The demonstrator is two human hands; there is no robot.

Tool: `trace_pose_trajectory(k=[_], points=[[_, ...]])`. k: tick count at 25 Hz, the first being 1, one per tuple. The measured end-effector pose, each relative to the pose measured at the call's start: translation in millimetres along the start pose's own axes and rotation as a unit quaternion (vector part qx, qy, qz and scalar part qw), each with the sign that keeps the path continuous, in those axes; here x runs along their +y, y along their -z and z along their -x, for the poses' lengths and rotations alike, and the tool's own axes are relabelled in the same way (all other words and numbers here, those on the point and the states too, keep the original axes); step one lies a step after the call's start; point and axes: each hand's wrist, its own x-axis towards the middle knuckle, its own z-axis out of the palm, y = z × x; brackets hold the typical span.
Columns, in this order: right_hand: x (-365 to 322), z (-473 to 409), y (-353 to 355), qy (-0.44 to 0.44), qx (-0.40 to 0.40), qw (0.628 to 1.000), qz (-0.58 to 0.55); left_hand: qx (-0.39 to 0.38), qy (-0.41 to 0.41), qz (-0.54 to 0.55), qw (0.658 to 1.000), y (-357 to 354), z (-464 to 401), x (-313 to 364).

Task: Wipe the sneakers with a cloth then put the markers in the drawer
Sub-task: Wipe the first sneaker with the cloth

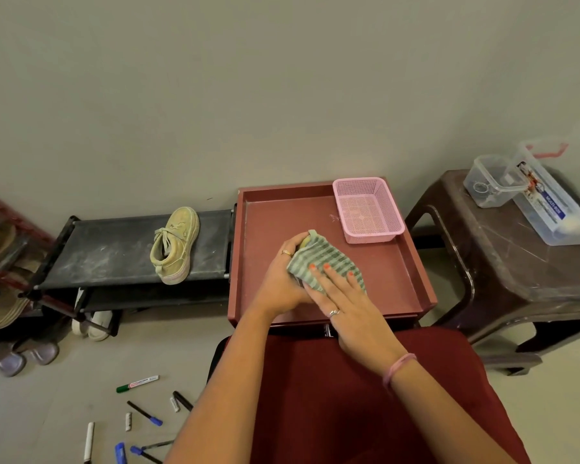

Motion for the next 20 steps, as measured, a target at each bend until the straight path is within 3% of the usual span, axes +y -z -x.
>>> trace_pose_trajectory(k=[2,6,8,11,15,18,20], points=[[6.0,-8.1,7.3,-0.027,-0.004,0.999,-0.027,0.007,0.021,0.014,1.0,-2.2,0.3,3.7],[19.0,-34.0,22.4,-0.167,-0.054,0.973,-0.147,0.02,0.027,0.016,0.999,-11.8,-0.9,11.7],[12.9,-40.0,25.5,-0.12,-0.071,0.987,-0.076,0.024,0.027,0.023,0.999,-11.6,-3.1,12.8],[5.1,-27.9,23.5,0.04,-0.031,0.994,0.101,0.026,0.034,0.049,0.998,-9.7,-3.5,4.3],[18.5,2.3,25.5,0.099,-0.023,0.991,0.083,0.021,0.032,0.068,0.997,-8.7,5.2,1.5],[29.1,5.0,23.8,-0.007,-0.054,0.997,-0.063,0.006,0.034,0.07,0.997,-8.5,3.7,6.0],[33.7,-9.6,20.9,-0.108,-0.049,0.981,-0.156,-0.006,0.037,0.066,0.997,-13.9,4.0,9.8]])
